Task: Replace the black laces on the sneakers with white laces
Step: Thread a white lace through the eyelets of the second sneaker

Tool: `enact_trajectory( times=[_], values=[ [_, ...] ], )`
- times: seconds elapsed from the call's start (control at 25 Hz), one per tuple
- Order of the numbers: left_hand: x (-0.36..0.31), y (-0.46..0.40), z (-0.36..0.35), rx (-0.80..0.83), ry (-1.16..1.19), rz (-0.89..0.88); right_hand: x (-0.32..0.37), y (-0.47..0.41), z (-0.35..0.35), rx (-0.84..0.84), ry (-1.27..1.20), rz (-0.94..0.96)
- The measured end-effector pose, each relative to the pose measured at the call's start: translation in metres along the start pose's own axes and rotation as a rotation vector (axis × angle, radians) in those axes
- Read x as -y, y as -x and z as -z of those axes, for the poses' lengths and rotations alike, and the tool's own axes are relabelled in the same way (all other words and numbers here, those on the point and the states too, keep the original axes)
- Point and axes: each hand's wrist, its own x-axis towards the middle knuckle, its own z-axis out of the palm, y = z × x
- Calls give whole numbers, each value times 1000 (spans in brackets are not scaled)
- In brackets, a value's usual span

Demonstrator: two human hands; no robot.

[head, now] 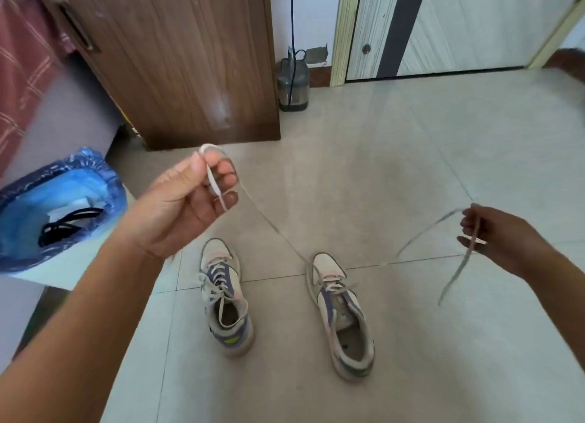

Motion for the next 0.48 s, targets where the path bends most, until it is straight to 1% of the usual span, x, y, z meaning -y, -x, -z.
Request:
enact_trajectory(
  times=[0.08,0.12,0.16,0.24,0.32,0.36,0.4,0.48],
  values=[
    [47,0,-5,-132,-64,228,-25,1,-20,-169,631,153],
    [75,2,-7,-207,-90,345,-41,5,-34,-168,836,254],
    [104,3,-9,-288,-87,443,-56,13,-51,-86,938,328],
    [155,6,-6,-445,-24,587,-85,27,-85,139,1044,413],
    [193,8,-2,-541,70,653,-115,33,-109,315,1130,449],
    [207,9,-1,-571,106,659,-127,33,-119,359,1164,446],
    [218,10,-2,-599,128,650,-135,33,-127,368,1190,437],
    [235,10,-7,-666,143,610,-140,31,-136,330,1181,409]
  ],
)
